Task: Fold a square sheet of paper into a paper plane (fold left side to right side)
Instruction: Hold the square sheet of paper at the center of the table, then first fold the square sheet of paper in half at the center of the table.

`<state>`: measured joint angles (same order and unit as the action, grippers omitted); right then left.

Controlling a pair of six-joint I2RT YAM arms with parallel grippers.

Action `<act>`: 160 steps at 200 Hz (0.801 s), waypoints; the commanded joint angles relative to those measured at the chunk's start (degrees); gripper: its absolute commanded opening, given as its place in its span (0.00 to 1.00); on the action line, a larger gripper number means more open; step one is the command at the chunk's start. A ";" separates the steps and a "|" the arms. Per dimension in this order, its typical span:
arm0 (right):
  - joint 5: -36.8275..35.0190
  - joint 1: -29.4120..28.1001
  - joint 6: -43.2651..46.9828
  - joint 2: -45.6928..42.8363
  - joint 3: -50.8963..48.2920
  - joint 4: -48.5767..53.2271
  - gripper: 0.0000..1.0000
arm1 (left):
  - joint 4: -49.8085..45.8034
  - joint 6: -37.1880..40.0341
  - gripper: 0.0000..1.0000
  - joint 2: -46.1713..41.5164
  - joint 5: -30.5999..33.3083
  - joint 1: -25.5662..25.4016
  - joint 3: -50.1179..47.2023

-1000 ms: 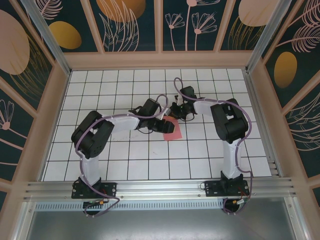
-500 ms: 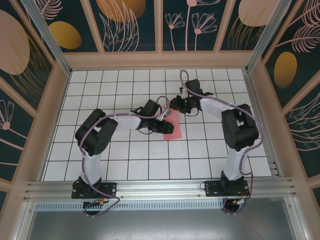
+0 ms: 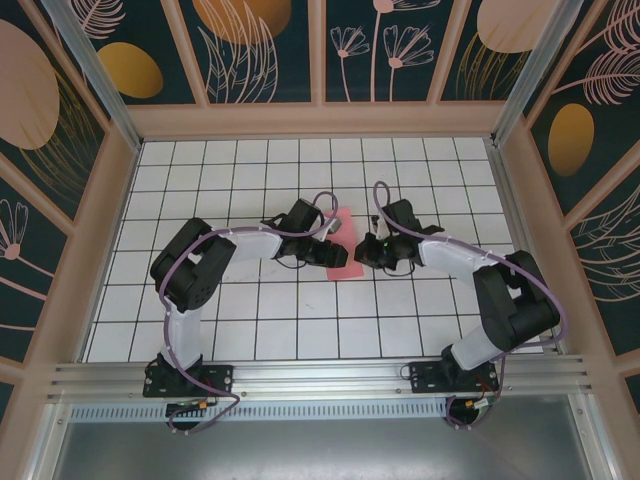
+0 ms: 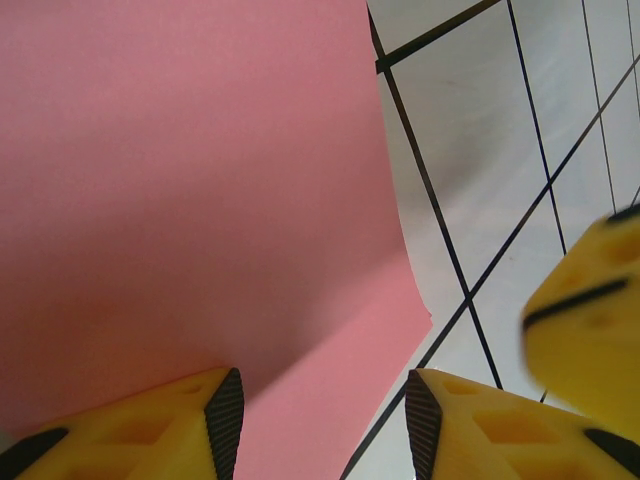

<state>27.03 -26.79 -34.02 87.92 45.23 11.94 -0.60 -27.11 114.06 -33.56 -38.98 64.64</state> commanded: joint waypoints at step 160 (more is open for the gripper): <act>-8.92 -1.43 1.89 13.11 0.35 1.11 0.08 | -3.41 -0.68 0.56 1.82 1.05 1.97 7.15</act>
<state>23.97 -27.81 -33.36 97.30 46.24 8.47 -2.83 -27.75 114.39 -32.34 -37.26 69.58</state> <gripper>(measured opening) 0.080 0.557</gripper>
